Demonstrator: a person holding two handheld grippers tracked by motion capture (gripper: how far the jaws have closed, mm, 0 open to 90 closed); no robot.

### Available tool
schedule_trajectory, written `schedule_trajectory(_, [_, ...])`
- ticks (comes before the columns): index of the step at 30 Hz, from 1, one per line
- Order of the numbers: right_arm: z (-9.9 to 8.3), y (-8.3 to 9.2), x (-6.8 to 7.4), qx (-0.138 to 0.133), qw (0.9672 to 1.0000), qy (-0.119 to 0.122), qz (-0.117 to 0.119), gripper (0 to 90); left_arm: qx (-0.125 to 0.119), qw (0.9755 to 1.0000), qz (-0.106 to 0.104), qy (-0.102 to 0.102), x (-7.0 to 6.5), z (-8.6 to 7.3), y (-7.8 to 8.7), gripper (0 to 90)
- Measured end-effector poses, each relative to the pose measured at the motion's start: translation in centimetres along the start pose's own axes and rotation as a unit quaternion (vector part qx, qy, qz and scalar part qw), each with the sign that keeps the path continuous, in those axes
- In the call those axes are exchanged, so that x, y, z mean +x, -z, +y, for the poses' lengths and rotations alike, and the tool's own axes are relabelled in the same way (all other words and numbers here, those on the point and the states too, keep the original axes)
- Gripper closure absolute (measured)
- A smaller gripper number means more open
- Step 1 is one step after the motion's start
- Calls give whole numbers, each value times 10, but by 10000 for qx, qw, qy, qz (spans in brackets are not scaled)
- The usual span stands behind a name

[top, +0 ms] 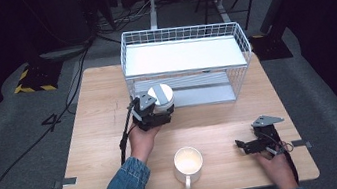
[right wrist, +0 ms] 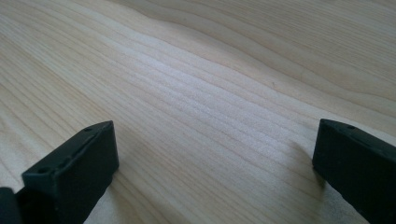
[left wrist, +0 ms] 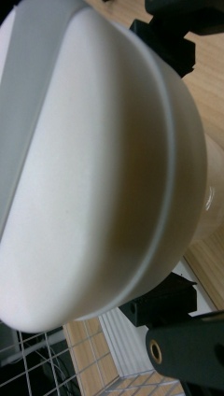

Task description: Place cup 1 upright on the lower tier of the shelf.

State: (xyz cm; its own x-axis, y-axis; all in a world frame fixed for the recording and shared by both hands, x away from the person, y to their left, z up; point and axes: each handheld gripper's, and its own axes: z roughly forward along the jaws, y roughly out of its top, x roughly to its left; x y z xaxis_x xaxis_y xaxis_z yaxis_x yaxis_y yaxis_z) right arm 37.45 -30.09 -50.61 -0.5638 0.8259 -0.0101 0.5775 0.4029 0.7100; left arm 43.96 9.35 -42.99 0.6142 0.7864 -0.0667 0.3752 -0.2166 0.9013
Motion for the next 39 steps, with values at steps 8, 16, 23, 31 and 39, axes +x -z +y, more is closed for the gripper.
schedule_trajectory(8, [0, 0, 0, -1, 10000, 1, 1, 4, -87, 9999, 50, 80, 2, 6, -19, 188])
schedule_trajectory(16, [0, 0, 0, 0, 10000, 1, 1, 4, -211, 9997, 126, 4, -5, 8, -39, 187])
schedule_trajectory(23, [0, 0, 0, -1, 10000, 0, 0, 4, -248, 9994, 244, -49, -9, 10, -57, 188])
schedule_trajectory(31, [0, 0, 0, -4, 10000, -4, -7, 4, -430, 9982, 408, 43, -10, 13, -76, 187])
schedule_trajectory(39, [0, 0, 0, -4, 10000, -4, -7, 4, -334, 9980, 536, 22, -11, 12, -92, 187])
